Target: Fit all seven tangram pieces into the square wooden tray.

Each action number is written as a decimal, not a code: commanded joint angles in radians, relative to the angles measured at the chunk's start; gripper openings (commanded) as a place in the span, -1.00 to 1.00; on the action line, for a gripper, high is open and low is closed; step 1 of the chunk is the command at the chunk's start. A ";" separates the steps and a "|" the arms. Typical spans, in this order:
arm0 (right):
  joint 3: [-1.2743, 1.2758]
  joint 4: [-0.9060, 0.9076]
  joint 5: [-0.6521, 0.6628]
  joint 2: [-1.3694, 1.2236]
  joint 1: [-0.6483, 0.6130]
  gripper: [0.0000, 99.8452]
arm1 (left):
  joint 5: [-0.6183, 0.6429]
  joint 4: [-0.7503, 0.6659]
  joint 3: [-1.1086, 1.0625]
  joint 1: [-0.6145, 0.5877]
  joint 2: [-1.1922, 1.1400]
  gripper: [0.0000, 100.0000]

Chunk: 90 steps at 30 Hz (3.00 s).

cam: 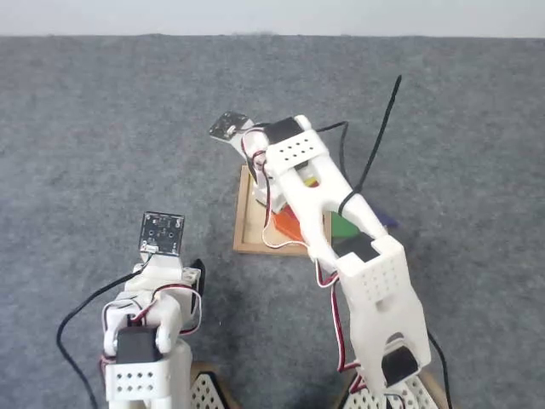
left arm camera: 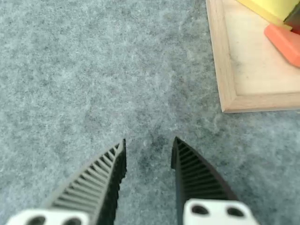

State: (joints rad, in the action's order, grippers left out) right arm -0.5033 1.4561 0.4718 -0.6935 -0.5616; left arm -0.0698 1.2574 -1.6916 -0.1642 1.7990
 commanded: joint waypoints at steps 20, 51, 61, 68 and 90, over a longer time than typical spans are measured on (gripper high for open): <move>0.064 0.007 0.031 0.033 -0.084 -0.61 | -0.006 0.009 0.008 0.002 0.028 -0.69; 0.738 -0.478 -0.180 0.593 -0.170 -0.62 | -0.006 0.009 0.008 0.002 0.028 -0.69; 0.545 -0.473 -0.175 0.346 -0.156 -0.62 | -0.006 0.009 0.008 0.002 0.028 -0.69; 0.551 -0.401 -0.157 0.331 -0.148 -0.62 | -0.006 0.009 0.008 0.002 0.028 -0.69; 0.876 -0.421 -0.110 0.570 -0.097 -0.62 | -0.006 0.009 0.008 0.002 0.028 -0.69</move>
State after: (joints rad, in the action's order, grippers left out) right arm 0.3222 1.0480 0.3276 -0.2286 -0.7012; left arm -0.0698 1.2574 -1.6916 -0.1642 1.7990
